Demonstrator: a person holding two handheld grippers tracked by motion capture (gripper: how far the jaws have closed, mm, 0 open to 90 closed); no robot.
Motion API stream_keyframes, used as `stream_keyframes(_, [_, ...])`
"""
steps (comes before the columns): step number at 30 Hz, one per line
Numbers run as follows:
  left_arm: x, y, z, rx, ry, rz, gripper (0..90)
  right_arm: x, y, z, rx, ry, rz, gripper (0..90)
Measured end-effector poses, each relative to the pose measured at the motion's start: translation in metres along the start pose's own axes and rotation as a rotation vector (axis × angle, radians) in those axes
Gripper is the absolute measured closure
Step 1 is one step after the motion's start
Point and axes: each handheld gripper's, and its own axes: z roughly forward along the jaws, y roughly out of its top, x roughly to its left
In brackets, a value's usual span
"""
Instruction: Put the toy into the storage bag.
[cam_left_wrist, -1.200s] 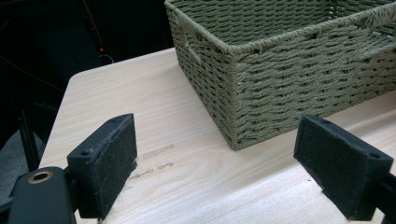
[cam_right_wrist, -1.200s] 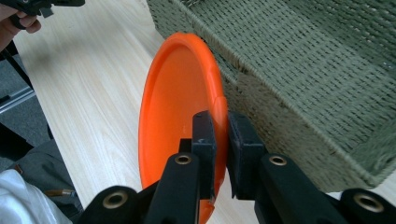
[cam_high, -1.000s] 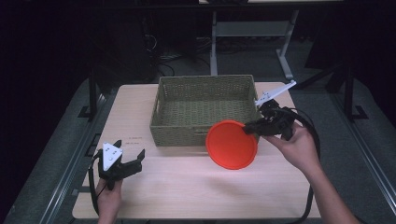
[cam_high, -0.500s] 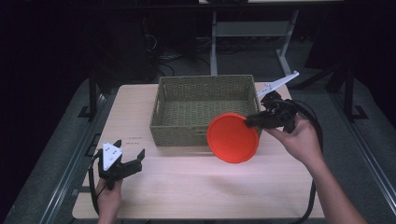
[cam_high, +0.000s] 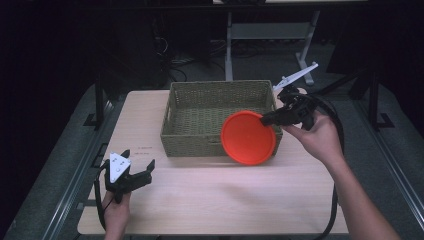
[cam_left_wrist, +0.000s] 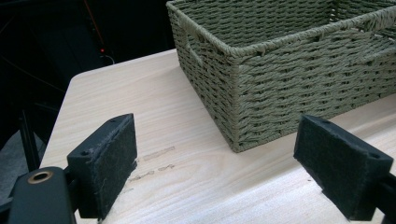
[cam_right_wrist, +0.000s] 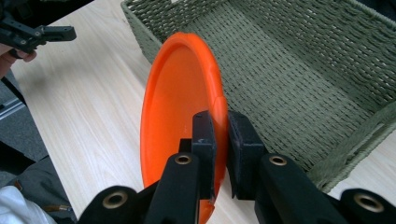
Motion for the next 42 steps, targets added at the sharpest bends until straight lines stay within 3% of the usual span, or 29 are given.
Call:
stream_keyframes(15, [0.002, 0.000, -0.001, 0.000, 0.007, -0.008, 12.8, -0.008, 0.023, -0.001, 0.007, -0.014, 0.008, 81.9])
stream_keyframes(28, [0.003, 0.000, -0.001, -0.007, 0.006, -0.015, 12.7, -0.016, 0.055, -0.004, -0.008, -0.050, 0.020, 81.9])
stream_keyframes(42, [0.003, 0.000, -0.002, -0.009, 0.008, -0.013, 12.7, -0.030, 0.074, 0.011, 0.026, -0.094, 0.058, 81.9])
